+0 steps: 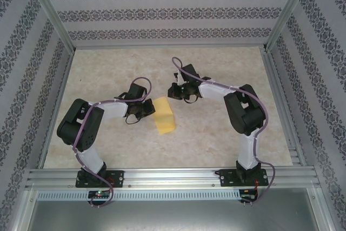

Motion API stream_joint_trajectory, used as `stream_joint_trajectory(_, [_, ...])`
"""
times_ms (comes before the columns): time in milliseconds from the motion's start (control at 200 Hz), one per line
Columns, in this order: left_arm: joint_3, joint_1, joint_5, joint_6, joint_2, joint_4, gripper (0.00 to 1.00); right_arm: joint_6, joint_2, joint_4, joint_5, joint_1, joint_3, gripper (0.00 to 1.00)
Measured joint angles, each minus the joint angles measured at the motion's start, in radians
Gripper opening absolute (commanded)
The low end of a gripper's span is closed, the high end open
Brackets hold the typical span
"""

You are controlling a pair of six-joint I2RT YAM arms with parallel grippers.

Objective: Fold a paper plane with a square sheet of paper (pick it up from the middle)
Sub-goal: Fold the square sheet of paper in half at the center of the table.

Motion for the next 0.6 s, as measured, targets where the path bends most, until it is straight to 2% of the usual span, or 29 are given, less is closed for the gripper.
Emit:
stream_joint_trajectory(265, [0.001,-0.001,-0.001,0.0,0.0,-0.002,0.0,-0.024,-0.031,-0.011,-0.07,0.095,-0.134,0.05])
stream_joint_trajectory(599, [0.007,-0.001,-0.002,0.0,0.003,-0.011,0.0,-0.047,-0.031,-0.015,-0.102,0.098,-0.179,0.05])
